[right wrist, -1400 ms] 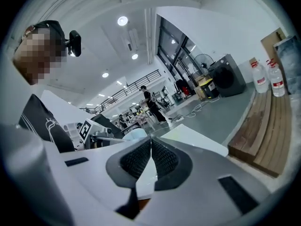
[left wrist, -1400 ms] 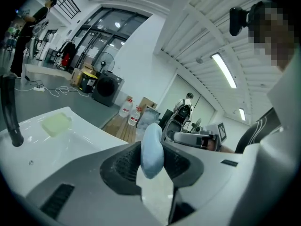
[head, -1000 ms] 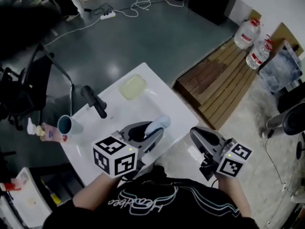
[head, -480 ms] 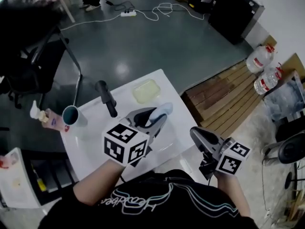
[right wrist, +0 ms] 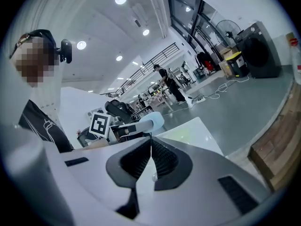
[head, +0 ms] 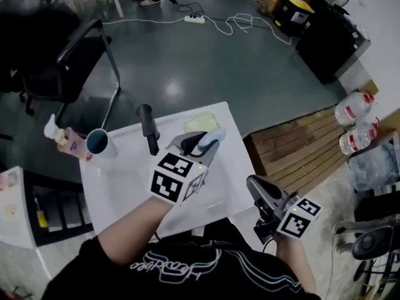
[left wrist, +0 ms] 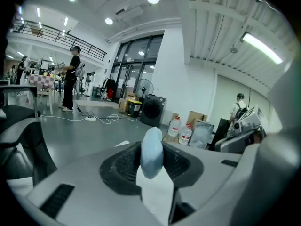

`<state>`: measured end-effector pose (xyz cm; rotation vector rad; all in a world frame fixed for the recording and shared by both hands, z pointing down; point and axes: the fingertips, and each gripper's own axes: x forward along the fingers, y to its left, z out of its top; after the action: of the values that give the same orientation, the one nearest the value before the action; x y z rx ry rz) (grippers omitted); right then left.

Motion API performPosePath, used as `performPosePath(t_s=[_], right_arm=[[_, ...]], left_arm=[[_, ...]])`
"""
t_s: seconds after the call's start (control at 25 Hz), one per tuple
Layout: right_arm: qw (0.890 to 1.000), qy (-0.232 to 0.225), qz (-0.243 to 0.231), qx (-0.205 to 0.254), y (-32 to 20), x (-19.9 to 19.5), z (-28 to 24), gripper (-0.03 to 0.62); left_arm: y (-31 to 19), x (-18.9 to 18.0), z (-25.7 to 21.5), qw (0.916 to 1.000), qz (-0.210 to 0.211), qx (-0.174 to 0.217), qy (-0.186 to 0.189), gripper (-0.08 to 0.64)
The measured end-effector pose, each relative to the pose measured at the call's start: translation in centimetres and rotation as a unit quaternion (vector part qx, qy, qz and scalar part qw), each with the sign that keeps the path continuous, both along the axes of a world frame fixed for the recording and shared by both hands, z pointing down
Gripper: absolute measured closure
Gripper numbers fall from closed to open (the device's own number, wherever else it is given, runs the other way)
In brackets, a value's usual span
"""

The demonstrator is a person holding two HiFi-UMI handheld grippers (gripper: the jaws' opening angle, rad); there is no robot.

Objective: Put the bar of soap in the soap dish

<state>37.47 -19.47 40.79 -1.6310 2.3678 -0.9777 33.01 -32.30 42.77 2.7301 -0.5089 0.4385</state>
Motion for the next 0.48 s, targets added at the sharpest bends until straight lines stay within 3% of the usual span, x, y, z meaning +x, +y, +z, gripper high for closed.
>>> performPosePath(t_s=[0.28,0.48], right_arm=[[0.999,-0.018,-0.031,-0.015,-2.2,4.0,1.7,0.563],[0.999,-0.027,-0.046,0.0,-5.4,7.6,1.0,0.563]], left_arm=[[-2.9,2.1,3.2,0.9971,-0.056,0.006,-0.052,0.42],[-4.9,2.9,6.0,0.992,-0.089,-0.021,-0.087,0.42]])
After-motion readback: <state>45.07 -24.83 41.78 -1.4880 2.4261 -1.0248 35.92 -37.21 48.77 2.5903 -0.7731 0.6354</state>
